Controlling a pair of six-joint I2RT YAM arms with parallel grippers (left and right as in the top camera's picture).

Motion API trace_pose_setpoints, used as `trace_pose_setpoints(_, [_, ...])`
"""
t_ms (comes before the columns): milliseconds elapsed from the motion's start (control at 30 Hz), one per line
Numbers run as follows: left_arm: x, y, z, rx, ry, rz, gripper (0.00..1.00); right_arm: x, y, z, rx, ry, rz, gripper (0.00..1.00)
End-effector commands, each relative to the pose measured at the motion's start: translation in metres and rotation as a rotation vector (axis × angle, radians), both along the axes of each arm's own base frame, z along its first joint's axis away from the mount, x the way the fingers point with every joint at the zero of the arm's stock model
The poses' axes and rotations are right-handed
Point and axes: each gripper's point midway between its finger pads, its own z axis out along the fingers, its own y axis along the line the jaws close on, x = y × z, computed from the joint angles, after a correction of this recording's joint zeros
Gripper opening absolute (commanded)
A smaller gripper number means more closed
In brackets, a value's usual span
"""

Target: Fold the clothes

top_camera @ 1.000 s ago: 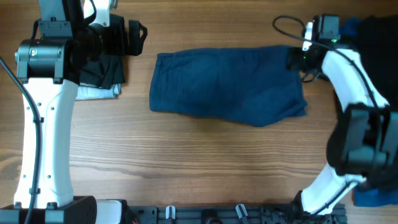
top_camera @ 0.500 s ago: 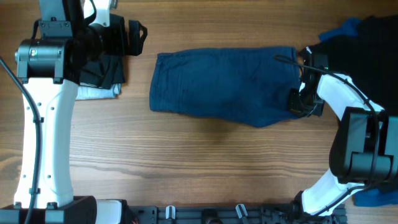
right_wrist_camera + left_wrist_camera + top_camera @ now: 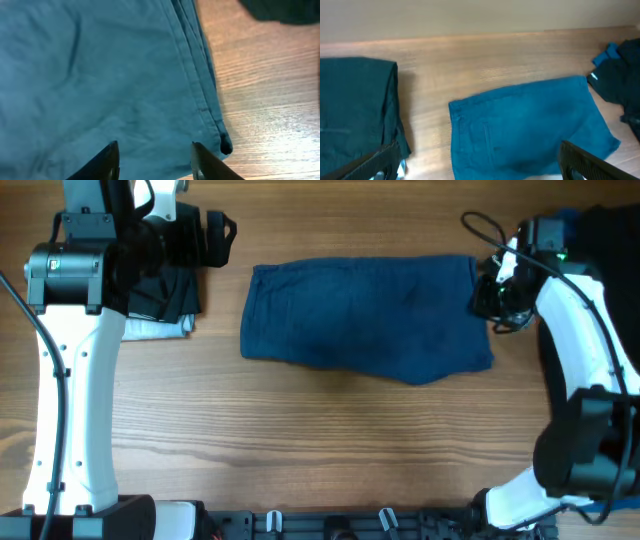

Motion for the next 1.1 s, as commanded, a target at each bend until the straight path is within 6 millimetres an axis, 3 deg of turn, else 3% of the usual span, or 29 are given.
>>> trace_pose_setpoints(0, [0.015, -0.005, 0.022, -0.019, -0.103, -0.012, 1.00, 0.003, 0.006, 0.014, 0.023, -0.041, 0.045, 0.53])
trace_pose_setpoints(133, [0.014, -0.005, 0.021, -0.019, -0.099, -0.012, 1.00, -0.003, 0.007, 0.012, 0.016, -0.018, 0.085, 0.63])
trace_pose_setpoints(167, [0.020, -0.006, 0.029, -0.023, -0.140, -0.016, 1.00, -0.003, 0.007, 0.012, 0.016, -0.017, 0.085, 0.70])
trace_pose_setpoints(233, [0.021, -0.006, 0.023, -0.022, -0.122, -0.016, 1.00, -0.003, 0.007, 0.012, 0.015, -0.019, 0.085, 0.84])
trace_pose_setpoints(267, [0.020, -0.006, 0.008, -0.020, -0.064, -0.015, 1.00, 0.000, 0.007, 0.012, 0.013, -0.031, 0.085, 0.98])
trace_pose_setpoints(300, [0.020, -0.006, -0.009, -0.018, -0.006, -0.015, 1.00, 0.004, 0.006, 0.014, 0.011, -0.049, 0.084, 1.00])
trace_pose_setpoints(400, [0.031, -0.006, -0.081, -0.010, 0.206, -0.013, 1.00, 0.014, 0.005, 0.017, 0.004, -0.092, 0.084, 0.99])
trace_pose_setpoints(467, [0.041, -0.007, -0.117, -0.007, 0.291, -0.012, 1.00, 0.022, 0.004, 0.020, -0.001, -0.126, 0.085, 1.00])
trace_pose_setpoints(500, [0.050, -0.007, -0.150, -0.005, 0.359, -0.011, 1.00, 0.027, 0.004, 0.022, -0.004, -0.146, 0.085, 1.00])
trace_pose_setpoints(567, [0.055, -0.008, -0.195, -0.001, 0.458, -0.012, 1.00, 0.033, 0.003, 0.025, -0.009, -0.176, 0.085, 1.00])
trace_pose_setpoints(633, [0.056, -0.011, -0.226, 0.003, 0.524, -0.018, 1.00, 0.037, 0.003, 0.026, -0.011, -0.190, 0.085, 1.00])
trace_pose_setpoints(767, [0.065, -0.030, -0.266, 0.019, 0.552, -0.061, 0.92, 0.036, 0.003, 0.026, -0.011, -0.189, 0.085, 0.99])
trace_pose_setpoints(900, [0.086, -0.055, -0.283, 0.034, 0.472, -0.111, 0.88, 0.036, 0.003, 0.026, -0.011, -0.189, 0.085, 0.99])
trace_pose_setpoints(967, [0.098, -0.051, -0.292, 0.096, 0.436, -0.082, 0.83, 0.036, 0.003, 0.026, -0.011, -0.189, 0.085, 0.99])
trace_pose_setpoints(1067, [0.100, -0.046, -0.304, 0.130, 0.443, -0.061, 0.83, 0.036, 0.003, 0.026, -0.011, -0.189, 0.085, 0.99])
